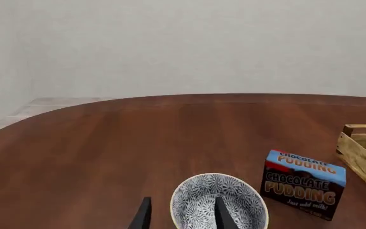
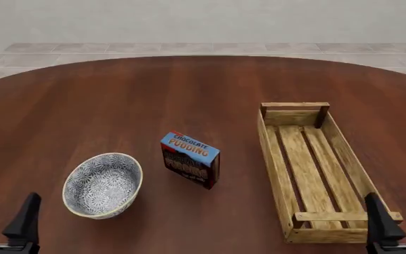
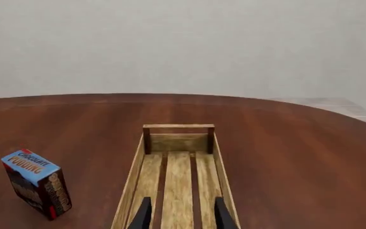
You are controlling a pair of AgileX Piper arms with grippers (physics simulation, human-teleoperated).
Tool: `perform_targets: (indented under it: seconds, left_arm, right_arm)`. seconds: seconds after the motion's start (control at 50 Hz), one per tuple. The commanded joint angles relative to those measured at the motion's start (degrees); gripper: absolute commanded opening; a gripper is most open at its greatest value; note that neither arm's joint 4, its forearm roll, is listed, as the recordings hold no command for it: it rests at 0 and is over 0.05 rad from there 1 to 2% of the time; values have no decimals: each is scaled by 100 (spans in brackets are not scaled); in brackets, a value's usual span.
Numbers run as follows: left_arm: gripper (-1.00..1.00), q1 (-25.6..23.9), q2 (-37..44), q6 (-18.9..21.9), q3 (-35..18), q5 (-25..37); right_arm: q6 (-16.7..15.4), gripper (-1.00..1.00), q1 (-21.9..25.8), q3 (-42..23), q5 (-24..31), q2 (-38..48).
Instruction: Pick up the bowl on the left and put it in the tray.
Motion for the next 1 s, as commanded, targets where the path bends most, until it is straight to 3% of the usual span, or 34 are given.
perform_targets:
  seconds: [0.02, 0.28, 0.46, 0.6, 0.64, 0.7, 0.74, 0.8, 0.94, 1.0]
  left_arm:
    - [100, 1, 29, -1, -17, -7]
    - [100, 0, 29, 1, -17, -8]
    - [100, 0, 28, 0, -17, -8]
    - [100, 1, 29, -1, -17, -7]
    - [100, -1, 29, 1, -17, -8]
    - [100, 0, 29, 0, -17, -7]
    - [100, 0, 30, 0, -17, -7]
    - [100, -1, 29, 3, -17, -7]
    - [100, 0, 30, 1, -17, -7]
    - [100, 0, 28, 0, -17, -8]
  right_arm:
    - [-36, 100, -46, -7, -39, 38]
    - [-19, 100, -18, -8, -429, 385]
    - [-102, 100, -20, -284, -230, 446]
    - [-240, 100, 449, -957, -149, 1262]
    - [-140, 100, 624, -1162, -15, 1281]
    - [-313, 100, 678, -1328, 1, 1559]
    - [-129, 100, 1005, -1555, 115, 1698]
    - [-186, 100, 1234, -1967, 295, 1984]
    - [-434, 100, 1706, -2839, 663, 2493]
    - [-802, 100, 1764, -3018, 653, 2660]
